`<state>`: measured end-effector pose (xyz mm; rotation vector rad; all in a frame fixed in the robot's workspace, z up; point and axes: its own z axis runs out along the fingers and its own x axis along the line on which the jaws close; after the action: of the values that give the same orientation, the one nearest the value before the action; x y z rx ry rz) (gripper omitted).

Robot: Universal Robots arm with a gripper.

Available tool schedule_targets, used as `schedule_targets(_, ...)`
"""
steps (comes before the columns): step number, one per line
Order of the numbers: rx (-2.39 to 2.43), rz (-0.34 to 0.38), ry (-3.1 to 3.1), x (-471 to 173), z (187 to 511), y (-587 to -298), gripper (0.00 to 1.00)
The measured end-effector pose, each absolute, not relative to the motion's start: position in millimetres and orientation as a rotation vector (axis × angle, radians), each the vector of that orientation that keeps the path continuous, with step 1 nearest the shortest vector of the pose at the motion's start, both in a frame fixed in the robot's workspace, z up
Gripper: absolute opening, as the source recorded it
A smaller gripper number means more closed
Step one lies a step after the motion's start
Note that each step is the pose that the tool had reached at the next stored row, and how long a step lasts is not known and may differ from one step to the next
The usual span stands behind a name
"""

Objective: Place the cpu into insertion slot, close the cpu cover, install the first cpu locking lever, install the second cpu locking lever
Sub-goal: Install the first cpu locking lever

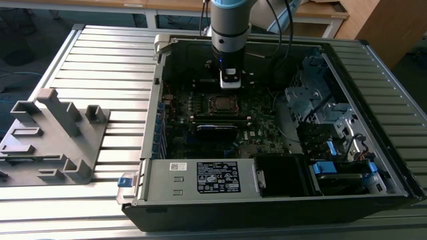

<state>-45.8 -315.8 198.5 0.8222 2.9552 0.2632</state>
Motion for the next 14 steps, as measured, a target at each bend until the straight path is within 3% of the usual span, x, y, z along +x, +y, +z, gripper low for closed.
schedule_targets(14, 0.827, 0.226, 2.948, -45.9, 197.7, -315.2, 0.11)
